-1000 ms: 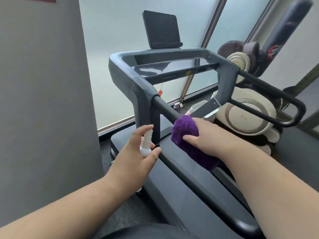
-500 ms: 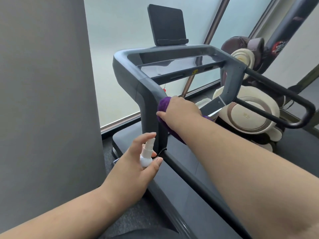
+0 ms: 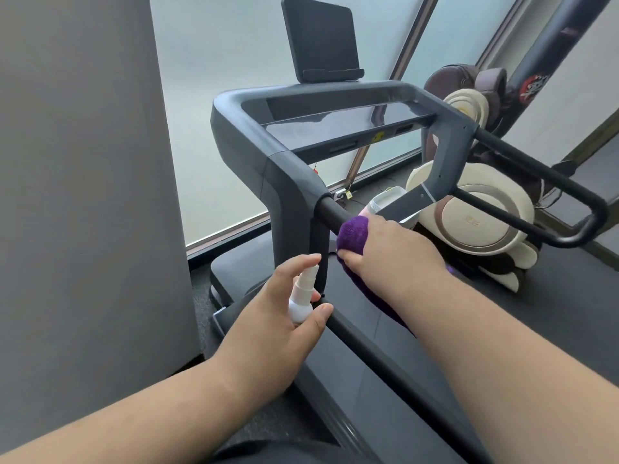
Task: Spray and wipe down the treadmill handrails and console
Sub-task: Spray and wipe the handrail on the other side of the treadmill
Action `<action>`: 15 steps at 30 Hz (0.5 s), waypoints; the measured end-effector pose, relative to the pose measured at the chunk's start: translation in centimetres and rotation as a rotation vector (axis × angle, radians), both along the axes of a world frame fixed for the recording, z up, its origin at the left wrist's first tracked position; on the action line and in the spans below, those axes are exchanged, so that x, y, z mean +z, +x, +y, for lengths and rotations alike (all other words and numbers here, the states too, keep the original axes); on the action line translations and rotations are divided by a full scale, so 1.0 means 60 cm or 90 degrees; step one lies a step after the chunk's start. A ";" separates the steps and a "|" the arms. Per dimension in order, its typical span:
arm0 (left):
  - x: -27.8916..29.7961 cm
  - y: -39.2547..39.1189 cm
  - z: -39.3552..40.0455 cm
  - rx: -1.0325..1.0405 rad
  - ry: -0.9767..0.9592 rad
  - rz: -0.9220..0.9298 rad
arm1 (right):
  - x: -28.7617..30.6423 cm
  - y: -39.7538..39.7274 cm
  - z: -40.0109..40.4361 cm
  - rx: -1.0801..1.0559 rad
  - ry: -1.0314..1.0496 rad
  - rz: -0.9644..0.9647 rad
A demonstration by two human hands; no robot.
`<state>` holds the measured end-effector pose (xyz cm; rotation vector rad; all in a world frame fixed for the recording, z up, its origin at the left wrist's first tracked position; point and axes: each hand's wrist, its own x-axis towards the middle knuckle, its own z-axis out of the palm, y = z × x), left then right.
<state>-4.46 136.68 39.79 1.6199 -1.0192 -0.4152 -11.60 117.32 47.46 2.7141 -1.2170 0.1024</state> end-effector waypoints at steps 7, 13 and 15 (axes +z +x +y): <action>0.000 0.016 -0.029 -0.020 0.000 0.004 | 0.011 0.111 -0.018 0.014 0.085 0.014; -0.001 0.021 -0.048 -0.044 -0.029 0.006 | 0.008 0.043 -0.015 0.021 0.084 -0.019; -0.002 0.026 -0.046 -0.040 -0.031 0.005 | 0.006 0.015 -0.007 0.019 0.054 -0.019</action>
